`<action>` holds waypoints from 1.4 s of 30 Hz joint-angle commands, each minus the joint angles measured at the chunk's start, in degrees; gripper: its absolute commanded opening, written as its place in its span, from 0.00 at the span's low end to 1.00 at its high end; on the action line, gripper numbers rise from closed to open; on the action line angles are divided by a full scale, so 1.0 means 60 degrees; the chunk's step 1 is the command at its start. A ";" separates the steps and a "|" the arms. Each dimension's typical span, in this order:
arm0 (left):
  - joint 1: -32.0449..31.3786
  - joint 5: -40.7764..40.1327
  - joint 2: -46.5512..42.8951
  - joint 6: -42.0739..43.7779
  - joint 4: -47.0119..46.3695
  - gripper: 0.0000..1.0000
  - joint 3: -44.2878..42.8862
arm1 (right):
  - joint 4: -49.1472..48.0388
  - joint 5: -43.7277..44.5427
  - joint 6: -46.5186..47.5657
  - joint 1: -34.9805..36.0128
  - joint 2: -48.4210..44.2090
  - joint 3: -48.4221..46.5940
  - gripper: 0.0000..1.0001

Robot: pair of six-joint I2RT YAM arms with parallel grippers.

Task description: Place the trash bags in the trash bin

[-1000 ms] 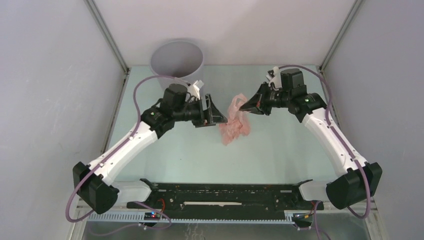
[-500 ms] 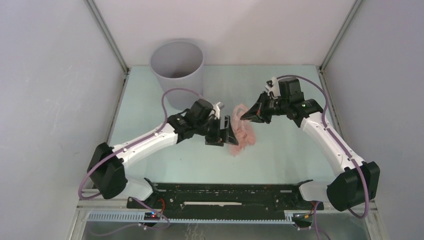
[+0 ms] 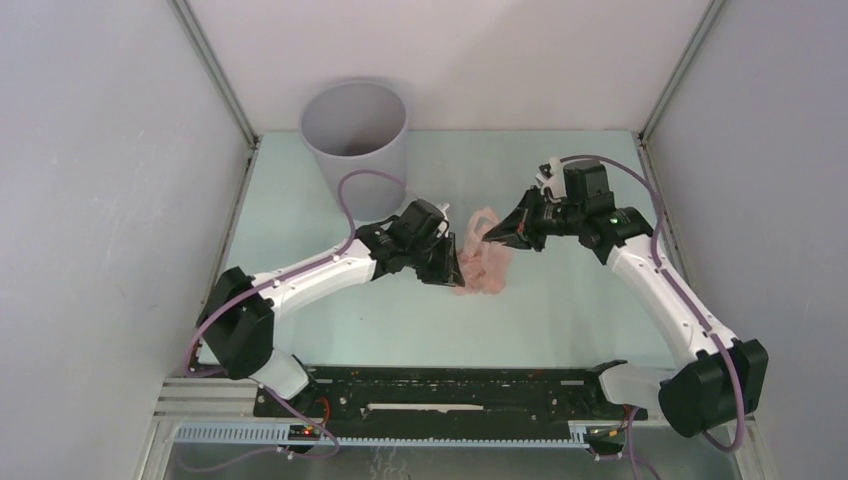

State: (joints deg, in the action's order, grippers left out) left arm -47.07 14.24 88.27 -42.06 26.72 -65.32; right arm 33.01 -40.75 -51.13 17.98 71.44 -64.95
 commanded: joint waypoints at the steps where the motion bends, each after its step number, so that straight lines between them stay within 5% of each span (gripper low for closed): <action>1: 0.0088 -0.1357 -0.0981 0.0281 0.0180 0.22 0.0428 | 0.0879 0.0401 0.0971 -0.0333 -0.0933 -0.0059 0.00; 5: 0.0326 -0.2200 -0.2508 0.0380 0.0578 0.00 0.1622 | 0.1967 0.1278 0.2107 -0.0696 -0.1460 -0.0062 0.00; 12: 0.1289 -0.3890 -0.5798 0.0156 0.1559 0.00 0.3671 | 0.3409 0.2801 0.3645 -0.0898 -0.1434 -0.0067 0.00; 16: 0.2775 -0.2979 -0.7390 -0.0066 0.1068 0.00 0.4643 | 0.3778 0.3300 0.4051 -0.1157 -0.1497 0.0203 0.00; 23: 0.3433 -0.0757 -0.6730 -0.0781 -0.0780 0.00 0.5406 | 0.3408 0.2527 0.4135 -0.1072 -0.1565 0.0699 0.00; 27: 0.3290 -0.0721 -0.6215 -0.0691 -0.1185 0.00 0.5245 | 0.3185 0.2207 0.4120 -0.0711 -0.1363 0.0834 0.00; 33: 0.3289 -0.0426 -0.5152 -0.0539 -0.0302 0.36 0.4334 | 0.3158 0.2289 0.4259 -0.0256 -0.1172 0.0886 0.00; 38: 0.3289 -0.0509 -0.6362 -0.1753 -0.0256 0.73 0.4165 | 0.3034 0.2344 0.4201 0.0268 -0.1116 0.1015 0.00; 42: 0.3289 -0.0093 -0.7159 -0.2957 -0.0179 0.85 0.4329 | 0.2862 0.2363 0.4142 0.0481 -0.1194 0.1015 0.00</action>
State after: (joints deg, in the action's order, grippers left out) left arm -27.14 10.87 49.98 -51.55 25.67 -36.51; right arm 52.80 -26.24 -27.09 19.77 64.73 -58.76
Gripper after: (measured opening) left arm 0.830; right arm 0.008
